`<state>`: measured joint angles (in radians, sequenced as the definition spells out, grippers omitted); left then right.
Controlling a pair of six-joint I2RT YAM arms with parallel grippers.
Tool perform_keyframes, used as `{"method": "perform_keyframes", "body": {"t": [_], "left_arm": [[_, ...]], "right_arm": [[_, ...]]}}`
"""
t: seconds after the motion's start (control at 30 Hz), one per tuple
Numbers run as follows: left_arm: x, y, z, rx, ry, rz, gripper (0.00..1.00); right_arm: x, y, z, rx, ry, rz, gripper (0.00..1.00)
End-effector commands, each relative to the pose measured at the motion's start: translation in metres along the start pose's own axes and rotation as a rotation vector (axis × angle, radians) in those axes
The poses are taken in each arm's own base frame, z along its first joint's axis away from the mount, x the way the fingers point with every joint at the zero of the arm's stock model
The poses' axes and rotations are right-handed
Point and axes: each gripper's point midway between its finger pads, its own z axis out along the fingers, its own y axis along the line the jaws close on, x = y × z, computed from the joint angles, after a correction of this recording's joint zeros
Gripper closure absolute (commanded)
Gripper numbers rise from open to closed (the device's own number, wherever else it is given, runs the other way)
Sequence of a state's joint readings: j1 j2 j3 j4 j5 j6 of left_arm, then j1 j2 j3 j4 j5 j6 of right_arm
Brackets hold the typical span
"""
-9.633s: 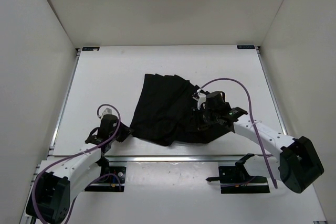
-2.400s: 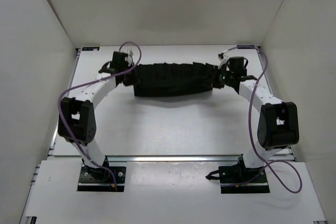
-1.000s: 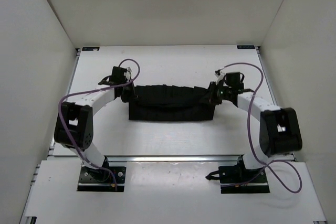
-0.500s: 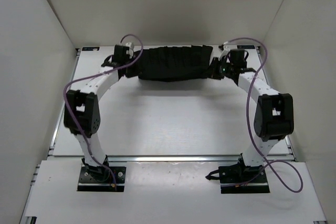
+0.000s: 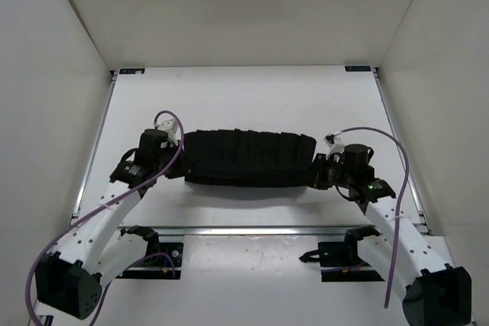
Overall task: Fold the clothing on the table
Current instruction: Fold the skirt
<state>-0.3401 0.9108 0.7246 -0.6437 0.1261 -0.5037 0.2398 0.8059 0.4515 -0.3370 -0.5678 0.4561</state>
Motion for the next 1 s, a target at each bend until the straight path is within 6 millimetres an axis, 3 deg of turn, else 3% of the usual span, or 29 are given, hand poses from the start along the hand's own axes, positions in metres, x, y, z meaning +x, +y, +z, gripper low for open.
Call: {"method": "perform_keyframes", "body": {"t": [0.0,0.03,0.07,0.13,0.23,0.27,0.3,0.37,0.4,0.43,0.47,0.5,0.53,0.57,0.6,0.63,0.67,0.73,0.8,0.83,0.87,0.9,0.93,0.97], "left_arm": [[-0.001,0.023,0.025,-0.093,0.068,-0.017,1.0],[-0.013,0.018,0.027,-0.084,0.053,0.013,1.0],[-0.037,0.029,0.045,-0.122,0.037,-0.007,1.0],[-0.049,0.03,0.054,-0.11,0.021,-0.023,1.0],[-0.096,0.031,0.07,-0.126,-0.045,-0.018,1.0],[-0.098,0.035,0.081,-0.146,-0.026,-0.023,1.0],[-0.118,0.029,0.082,-0.13,-0.059,-0.016,1.0],[-0.133,0.029,0.104,-0.127,-0.038,-0.012,1.0],[-0.154,0.019,0.104,-0.106,-0.07,-0.007,1.0],[-0.176,0.011,0.109,-0.097,-0.098,0.005,1.0],[-0.182,0.01,0.119,-0.097,-0.087,0.007,1.0],[-0.211,-0.006,0.112,-0.078,-0.138,0.038,1.0],[-0.236,-0.019,0.11,-0.065,-0.168,0.056,1.0],[-0.243,-0.025,0.116,-0.067,-0.163,0.069,1.0],[-0.277,-0.042,0.099,-0.047,-0.239,0.097,1.0],[-0.3,-0.055,0.089,-0.038,-0.283,0.121,1.0],[-0.31,-0.06,0.086,-0.038,-0.303,0.128,1.0],[-0.345,-0.077,0.051,-0.023,-0.42,0.143,1.0],[-0.351,-0.078,0.031,-0.013,-0.482,0.149,1.0],[-0.348,-0.074,0.031,-0.015,-0.49,0.149,1.0],[-0.337,-0.069,0.033,-0.019,-0.478,0.151,1.0],[-0.333,-0.07,0.022,-0.014,-0.492,0.152,1.0],[-0.312,-0.058,0.037,-0.038,-0.446,0.153,1.0],[-0.286,-0.051,0.04,-0.047,-0.402,0.165,1.0]], "right_arm": [[-0.019,-0.03,0.003,0.059,-0.039,0.08,1.0],[-0.029,-0.03,0.007,0.068,-0.033,0.065,1.0],[-0.05,-0.035,0.019,0.111,-0.031,-0.012,1.0],[-0.065,-0.034,0.025,0.102,-0.045,-0.031,1.0],[-0.103,-0.038,0.037,0.059,-0.089,-0.026,1.0],[-0.12,-0.039,0.042,0.055,-0.104,-0.039,1.0],[-0.132,-0.039,0.043,0.052,-0.125,-0.052,1.0],[-0.17,-0.041,0.053,0.049,-0.146,-0.09,1.0],[-0.178,-0.039,0.055,0.04,-0.139,-0.093,1.0],[-0.198,-0.037,0.059,0.043,-0.135,-0.116,1.0],[-0.228,-0.032,0.064,0.037,-0.157,-0.159,1.0],[-0.232,-0.035,0.073,0.044,-0.125,-0.156,1.0],[-0.267,-0.019,0.065,0.054,-0.17,-0.224,1.0],[-0.3,-0.005,0.065,0.066,-0.216,-0.292,0.99],[-0.307,-0.009,0.067,0.087,-0.2,-0.285,1.0],[-0.336,0.01,0.054,0.098,-0.251,-0.343,1.0],[-0.368,0.025,0.043,0.099,-0.317,-0.397,1.0],[-0.397,0.044,0.02,0.092,-0.395,-0.428,1.0],[-0.405,0.058,0.001,0.081,-0.449,-0.46,1.0],[-0.408,0.064,-0.011,0.082,-0.484,-0.475,1.0],[-0.397,0.053,-0.003,0.098,-0.464,-0.463,1.0],[-0.379,0.041,-0.004,0.111,-0.435,-0.442,1.0],[-0.375,0.047,-0.014,0.107,-0.459,-0.458,1.0],[-0.346,0.027,-0.001,0.124,-0.399,-0.412,1.0]]}}
